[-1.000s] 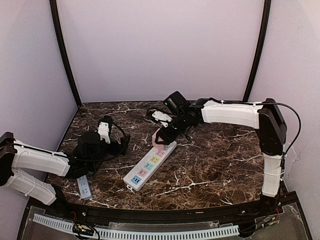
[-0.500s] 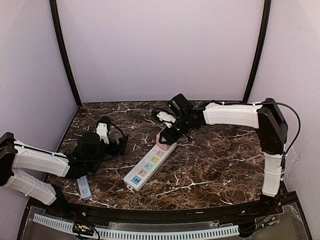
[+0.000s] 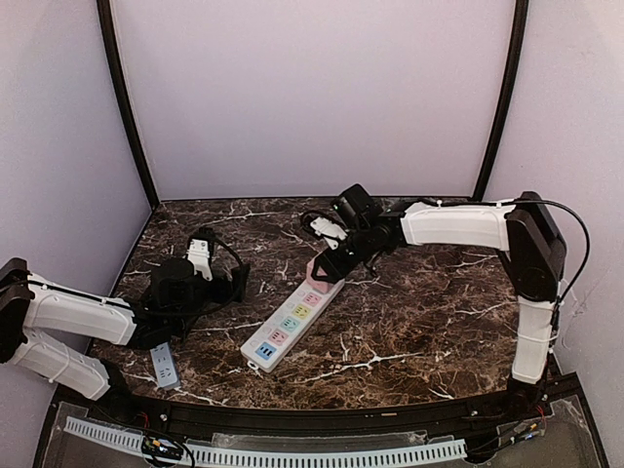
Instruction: Insert the plug
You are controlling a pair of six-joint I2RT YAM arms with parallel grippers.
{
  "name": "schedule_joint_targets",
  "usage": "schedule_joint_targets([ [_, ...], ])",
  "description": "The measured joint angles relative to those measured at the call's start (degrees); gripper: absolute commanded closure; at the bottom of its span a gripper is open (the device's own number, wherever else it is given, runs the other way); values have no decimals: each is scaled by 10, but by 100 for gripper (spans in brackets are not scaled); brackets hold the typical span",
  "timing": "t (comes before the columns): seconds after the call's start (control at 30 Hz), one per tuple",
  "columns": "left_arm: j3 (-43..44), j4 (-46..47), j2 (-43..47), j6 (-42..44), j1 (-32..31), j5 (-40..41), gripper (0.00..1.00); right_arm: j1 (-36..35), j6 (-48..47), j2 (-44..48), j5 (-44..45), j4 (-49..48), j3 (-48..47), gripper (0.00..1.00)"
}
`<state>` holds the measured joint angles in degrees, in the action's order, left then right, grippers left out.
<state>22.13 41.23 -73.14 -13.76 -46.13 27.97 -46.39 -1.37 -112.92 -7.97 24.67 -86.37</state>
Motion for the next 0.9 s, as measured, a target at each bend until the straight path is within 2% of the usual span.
schedule_joint_targets([
  [0.9, -1, 4, 0, 0, 0, -1, 1, -1, 16, 19, -15, -7, 27, 100],
])
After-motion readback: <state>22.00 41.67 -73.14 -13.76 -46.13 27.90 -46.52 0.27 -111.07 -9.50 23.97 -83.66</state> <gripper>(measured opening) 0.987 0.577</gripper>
